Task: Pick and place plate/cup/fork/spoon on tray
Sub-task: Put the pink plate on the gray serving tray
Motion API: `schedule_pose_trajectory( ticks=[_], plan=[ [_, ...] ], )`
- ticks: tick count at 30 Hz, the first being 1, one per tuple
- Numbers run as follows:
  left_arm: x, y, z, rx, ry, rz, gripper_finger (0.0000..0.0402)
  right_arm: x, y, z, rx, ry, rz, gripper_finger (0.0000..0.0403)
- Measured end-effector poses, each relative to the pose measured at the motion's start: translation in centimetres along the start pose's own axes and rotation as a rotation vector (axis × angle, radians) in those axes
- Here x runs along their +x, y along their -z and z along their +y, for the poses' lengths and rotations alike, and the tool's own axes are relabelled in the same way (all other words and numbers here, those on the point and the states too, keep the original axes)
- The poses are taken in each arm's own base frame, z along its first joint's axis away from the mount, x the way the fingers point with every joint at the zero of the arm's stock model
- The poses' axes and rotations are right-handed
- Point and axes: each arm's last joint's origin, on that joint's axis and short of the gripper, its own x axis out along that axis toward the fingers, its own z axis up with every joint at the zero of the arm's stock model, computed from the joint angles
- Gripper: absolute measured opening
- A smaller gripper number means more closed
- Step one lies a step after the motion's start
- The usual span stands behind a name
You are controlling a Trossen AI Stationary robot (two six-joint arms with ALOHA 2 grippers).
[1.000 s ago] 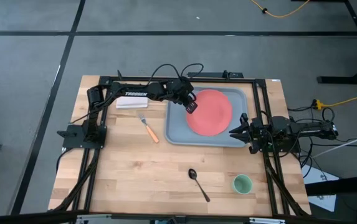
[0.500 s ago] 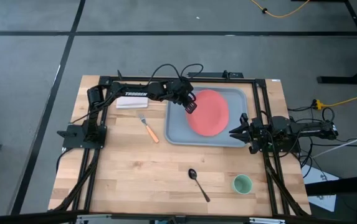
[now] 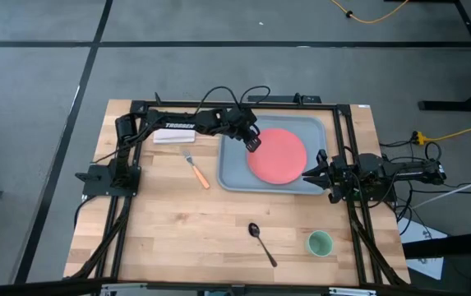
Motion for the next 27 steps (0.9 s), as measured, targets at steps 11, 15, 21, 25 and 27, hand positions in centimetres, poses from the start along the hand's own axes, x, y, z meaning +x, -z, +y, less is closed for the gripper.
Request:
schedule_pose_trajectory(
  ticks=[11, 15, 21, 25, 27],
  plan=[
    [-2.9, -0.6, -0.1, 0.018, 0.154, 0.125, 0.0096, 0.0, 0.0, 0.0, 0.004, 0.0, -0.001, 0.0078],
    [-2.7, -0.4, -0.6, 0.02, 0.075, 0.09, 0.0096, 0.0, -0.1, 0.0, 0.004, -0.001, -0.007, 0.0078],
    [-1.4, 2.2, -1.6, 0.255, 0.008, 0.232, 0.0096, 0.0, 0.0, 0.0, 0.006, 0.0, 0.001, 0.0078],
    [-0.7, 3.8, -2.2, 0.306, -0.131, 0.279, 0.0096, 0.0, 0.0, 0.0, 0.003, 0.0, 0.0, 0.0078],
    [-0.6, 4.0, -2.4, 0.293, -0.136, 0.28, 0.0096, 0.0, 0.0, 0.0, 0.003, 0.0, 0.003, 0.0078]
  ],
)
